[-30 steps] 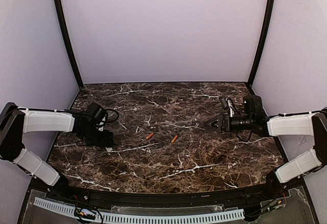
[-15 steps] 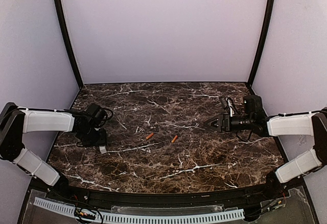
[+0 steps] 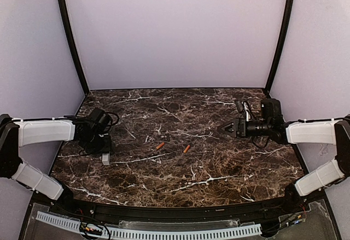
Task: Load the batteries into the remote control
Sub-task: Pick up the remote control from the center of the board.
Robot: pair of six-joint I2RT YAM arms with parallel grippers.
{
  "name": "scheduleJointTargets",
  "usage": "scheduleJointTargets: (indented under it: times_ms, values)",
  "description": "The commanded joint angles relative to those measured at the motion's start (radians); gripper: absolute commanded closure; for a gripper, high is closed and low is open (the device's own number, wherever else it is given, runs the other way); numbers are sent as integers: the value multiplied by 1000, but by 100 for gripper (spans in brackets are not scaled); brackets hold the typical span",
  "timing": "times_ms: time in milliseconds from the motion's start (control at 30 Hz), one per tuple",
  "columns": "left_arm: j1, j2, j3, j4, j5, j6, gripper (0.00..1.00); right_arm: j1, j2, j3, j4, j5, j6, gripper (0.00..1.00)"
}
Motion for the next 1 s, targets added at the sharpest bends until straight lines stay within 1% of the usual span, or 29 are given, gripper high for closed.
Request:
scheduleJointTargets:
  times_ms: [0,33,133,200,367,500,733,833,967]
  values:
    - [-1,3,45,-68,-26,17,66,8,11,38,25,-30,16,2]
    - [-1,10,45,-75,-26,12,59,8,11,40,23,-30,16,1]
    - [-2,10,28,-67,-32,-5,49,8,7,40,23,-37,16,1]
    - [0,13,18,-60,-37,-11,45,8,8,40,17,-39,14,1]
    - [2,50,4,-36,-26,-11,45,7,8,39,11,-36,8,1]
    - [10,88,-9,-3,-9,-8,50,8,8,40,12,-37,12,1]
    - [12,104,-6,18,1,6,65,7,13,47,9,-43,13,1]
    - [12,97,7,30,15,40,75,8,29,56,24,-66,26,1]
    - [-10,47,37,30,8,119,84,8,36,66,55,-98,56,1]
